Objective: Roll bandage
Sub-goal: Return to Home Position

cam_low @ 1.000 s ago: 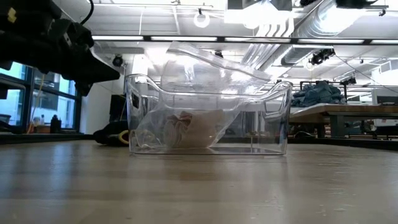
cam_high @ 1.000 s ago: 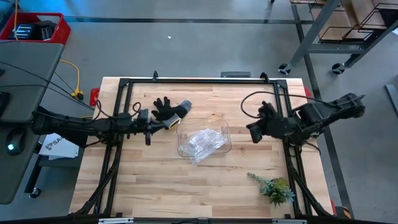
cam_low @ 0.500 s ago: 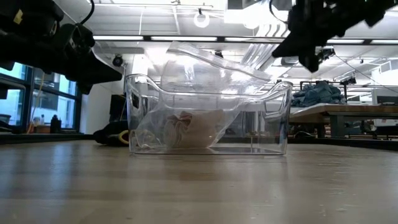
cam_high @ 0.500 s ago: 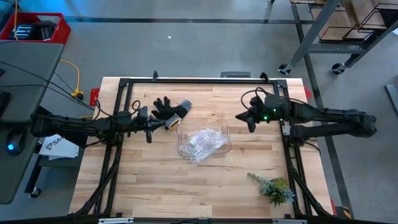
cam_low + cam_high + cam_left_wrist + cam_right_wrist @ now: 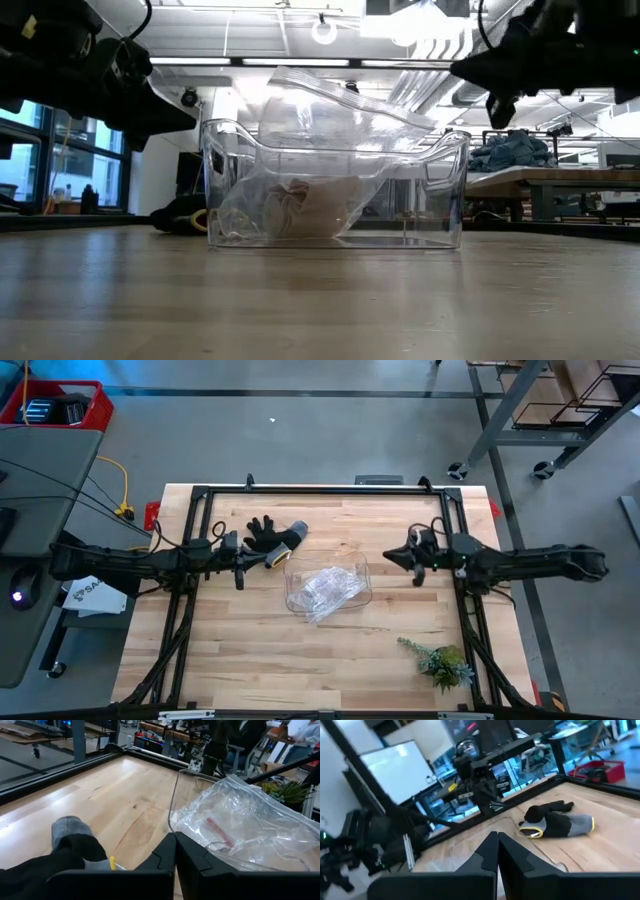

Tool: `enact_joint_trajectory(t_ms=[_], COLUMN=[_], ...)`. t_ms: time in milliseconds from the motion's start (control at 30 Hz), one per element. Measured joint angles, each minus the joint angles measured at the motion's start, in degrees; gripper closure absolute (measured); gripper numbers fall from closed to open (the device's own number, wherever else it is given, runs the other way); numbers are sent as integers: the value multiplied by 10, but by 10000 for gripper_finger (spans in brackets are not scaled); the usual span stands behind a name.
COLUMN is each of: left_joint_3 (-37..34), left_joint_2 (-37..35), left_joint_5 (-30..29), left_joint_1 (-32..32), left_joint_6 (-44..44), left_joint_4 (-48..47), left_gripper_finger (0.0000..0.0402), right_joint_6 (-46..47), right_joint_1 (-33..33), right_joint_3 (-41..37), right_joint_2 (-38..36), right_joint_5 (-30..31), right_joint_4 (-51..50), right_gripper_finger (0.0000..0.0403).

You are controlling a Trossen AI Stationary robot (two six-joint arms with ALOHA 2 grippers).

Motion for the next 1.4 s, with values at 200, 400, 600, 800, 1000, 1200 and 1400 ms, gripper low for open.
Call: enact_joint_trajectory(t_ms=[200,400,600,800,1000,1200,1400], left_joint_3=[0,0,0,0,0,0,0], left_joint_2=[0,0,0,0,0,0,0], left_joint_5=[0,0,0,0,0,0,0], left_joint_1=[0,0,0,0,0,0,0], left_joint_6=[0,0,0,0,0,0,0], left_joint_4=[0,-2,-8,-16,-16,-16,-16], left_gripper_finger=[401,401,401,401,401,401,401], right_joint_6=[-51,-94,-164,-211,-304,-284,-248], right_joint_1=[32,64,77,77,66,65,65], right_joint_3=[-43,-88,-88,-87,-87,-88,-88], right_joint_2=[-4,-71,-191,-276,-349,-400,-391], right_joint_5=[0,1,5,41,35,35,35], right_joint_4=[7,-55,-275,-313,-312,-311,-311], right_gripper_finger=[403,403,403,403,403,403,403])
